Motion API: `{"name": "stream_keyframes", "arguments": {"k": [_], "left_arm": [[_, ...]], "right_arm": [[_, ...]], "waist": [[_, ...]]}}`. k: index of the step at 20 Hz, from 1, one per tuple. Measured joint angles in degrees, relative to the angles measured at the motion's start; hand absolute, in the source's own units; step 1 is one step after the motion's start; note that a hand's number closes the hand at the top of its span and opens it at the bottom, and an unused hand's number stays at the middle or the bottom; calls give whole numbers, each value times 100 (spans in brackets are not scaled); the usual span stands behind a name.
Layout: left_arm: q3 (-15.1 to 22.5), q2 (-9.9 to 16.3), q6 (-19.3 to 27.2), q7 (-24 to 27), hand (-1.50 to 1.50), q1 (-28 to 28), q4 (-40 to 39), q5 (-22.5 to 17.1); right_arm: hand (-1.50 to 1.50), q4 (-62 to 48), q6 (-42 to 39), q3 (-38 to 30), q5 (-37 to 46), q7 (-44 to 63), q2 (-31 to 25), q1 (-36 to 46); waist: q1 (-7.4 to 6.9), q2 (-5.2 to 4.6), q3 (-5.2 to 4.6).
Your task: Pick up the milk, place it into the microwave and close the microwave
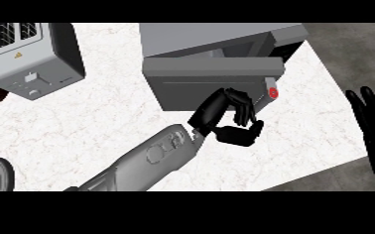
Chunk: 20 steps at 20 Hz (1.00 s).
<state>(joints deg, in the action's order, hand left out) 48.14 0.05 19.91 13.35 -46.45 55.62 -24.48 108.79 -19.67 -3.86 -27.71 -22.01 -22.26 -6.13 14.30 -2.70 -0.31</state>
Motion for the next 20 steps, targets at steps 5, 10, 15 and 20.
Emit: {"name": "stream_keyframes", "arguments": {"k": [5, 10, 15, 20], "left_arm": [[-116, -5, 176, 112, 150, -484, -277, -356], [-244, 47, 325, 149, 150, -878, -631, -648], [-295, 101, 437, 203, 150, -1080, -809, -882], [-233, 168, 640, 307, 150, -1057, -778, -1043]], "right_arm": [[-150, 163, -47, -13, -198, 181, -105, 143], [-150, 245, -152, -33, -381, 341, -252, 240], [-150, 328, -225, -90, -559, 493, -410, 373], [-150, 373, -266, -158, -731, 631, -546, 478]], "waist": [[260, -61, 8], [471, -130, 19], [620, -161, 20], [724, -159, 22]]}}
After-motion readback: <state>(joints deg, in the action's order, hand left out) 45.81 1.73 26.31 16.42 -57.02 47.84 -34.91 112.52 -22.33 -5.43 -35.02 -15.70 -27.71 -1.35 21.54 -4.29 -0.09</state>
